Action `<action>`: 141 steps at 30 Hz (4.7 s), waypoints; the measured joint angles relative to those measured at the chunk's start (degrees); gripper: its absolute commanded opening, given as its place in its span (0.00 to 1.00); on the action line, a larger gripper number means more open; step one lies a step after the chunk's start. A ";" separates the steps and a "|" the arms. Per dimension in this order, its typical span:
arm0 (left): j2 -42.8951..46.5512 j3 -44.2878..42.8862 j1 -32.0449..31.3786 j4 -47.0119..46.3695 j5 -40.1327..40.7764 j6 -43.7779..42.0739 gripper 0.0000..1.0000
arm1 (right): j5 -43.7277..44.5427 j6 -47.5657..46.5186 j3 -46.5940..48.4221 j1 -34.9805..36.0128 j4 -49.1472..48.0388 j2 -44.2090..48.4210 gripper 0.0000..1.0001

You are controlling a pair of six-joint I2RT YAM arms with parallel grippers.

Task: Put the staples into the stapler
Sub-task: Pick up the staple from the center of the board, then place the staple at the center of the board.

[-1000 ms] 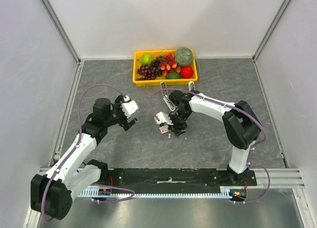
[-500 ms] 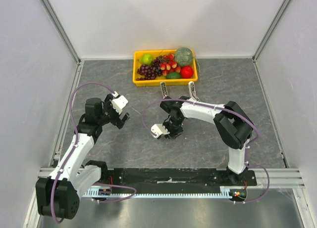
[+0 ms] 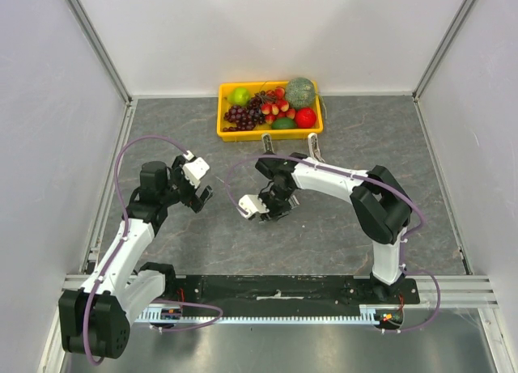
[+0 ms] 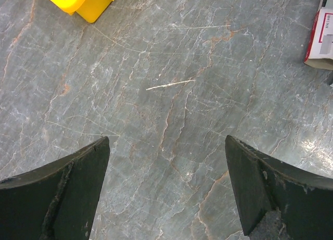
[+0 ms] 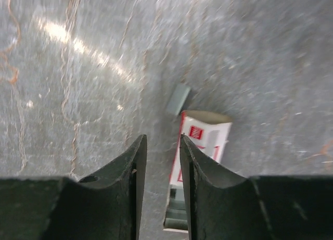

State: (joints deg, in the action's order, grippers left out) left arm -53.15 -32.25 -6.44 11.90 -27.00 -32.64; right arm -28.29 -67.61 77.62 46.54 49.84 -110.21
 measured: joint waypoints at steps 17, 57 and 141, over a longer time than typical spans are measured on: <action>0.00 0.11 1.22 -0.07 -0.02 0.35 0.97 | 0.07 15.41 4.57 4.68 -8.04 -6.21 0.41; 0.00 0.61 1.86 -0.37 -0.07 0.74 0.96 | 6.05 23.32 4.28 4.72 -5.97 -5.33 0.21; 0.00 0.76 1.86 -0.46 -2.10 0.92 0.96 | -8.90 8.57 -4.33 -26.45 -3.76 3.63 0.21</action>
State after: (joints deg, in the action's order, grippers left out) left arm -53.15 -31.48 -4.58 11.44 -29.10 -31.73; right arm -37.19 -59.05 73.30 20.10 46.09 -106.59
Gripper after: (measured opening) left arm 0.964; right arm 0.229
